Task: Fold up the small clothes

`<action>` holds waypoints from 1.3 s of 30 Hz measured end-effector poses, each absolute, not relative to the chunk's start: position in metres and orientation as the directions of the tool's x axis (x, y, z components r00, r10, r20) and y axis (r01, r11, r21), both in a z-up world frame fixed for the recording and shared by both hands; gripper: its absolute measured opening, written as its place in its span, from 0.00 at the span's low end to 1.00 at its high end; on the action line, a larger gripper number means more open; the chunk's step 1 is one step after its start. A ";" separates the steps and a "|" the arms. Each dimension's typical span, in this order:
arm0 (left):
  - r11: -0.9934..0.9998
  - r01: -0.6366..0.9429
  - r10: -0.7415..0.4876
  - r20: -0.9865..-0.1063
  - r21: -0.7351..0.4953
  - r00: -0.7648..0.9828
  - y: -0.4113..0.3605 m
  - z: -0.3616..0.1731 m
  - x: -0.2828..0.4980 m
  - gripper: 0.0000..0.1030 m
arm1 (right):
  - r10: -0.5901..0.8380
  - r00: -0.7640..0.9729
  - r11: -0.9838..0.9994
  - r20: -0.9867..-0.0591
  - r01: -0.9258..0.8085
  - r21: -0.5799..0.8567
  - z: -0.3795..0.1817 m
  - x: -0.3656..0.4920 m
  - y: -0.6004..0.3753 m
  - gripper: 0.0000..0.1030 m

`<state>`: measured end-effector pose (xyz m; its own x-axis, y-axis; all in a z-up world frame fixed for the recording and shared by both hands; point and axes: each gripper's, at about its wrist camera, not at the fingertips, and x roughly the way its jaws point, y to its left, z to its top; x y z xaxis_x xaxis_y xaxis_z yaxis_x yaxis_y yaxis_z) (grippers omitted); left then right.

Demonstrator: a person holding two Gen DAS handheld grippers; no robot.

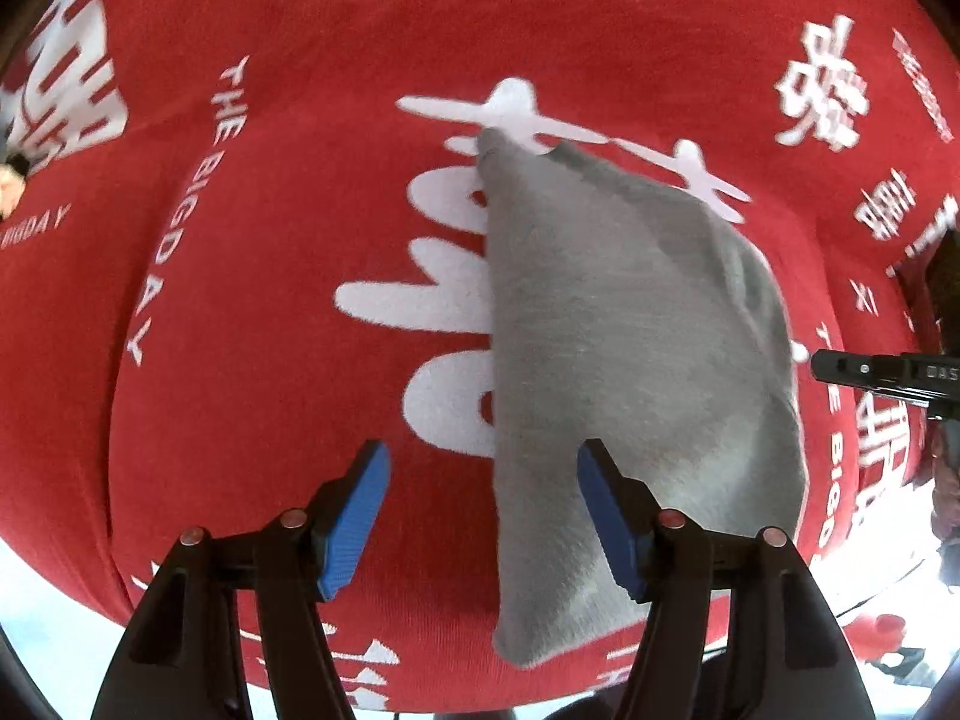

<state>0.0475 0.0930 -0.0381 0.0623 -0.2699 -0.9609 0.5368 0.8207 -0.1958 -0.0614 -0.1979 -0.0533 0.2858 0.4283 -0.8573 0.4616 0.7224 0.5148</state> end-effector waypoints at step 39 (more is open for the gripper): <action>0.805 0.578 -0.166 -0.986 -0.131 0.006 0.082 -0.088 0.009 0.86 | 0.354 0.175 0.798 -0.919 0.456 0.394 -0.098 -0.117 -0.127 0.00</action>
<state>0.0090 0.0821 -0.0878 0.0063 -0.1655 -0.9862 0.5779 0.8054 -0.1315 -0.1170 -0.1270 -0.0975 0.1746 0.3542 -0.9187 0.4557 0.7980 0.3943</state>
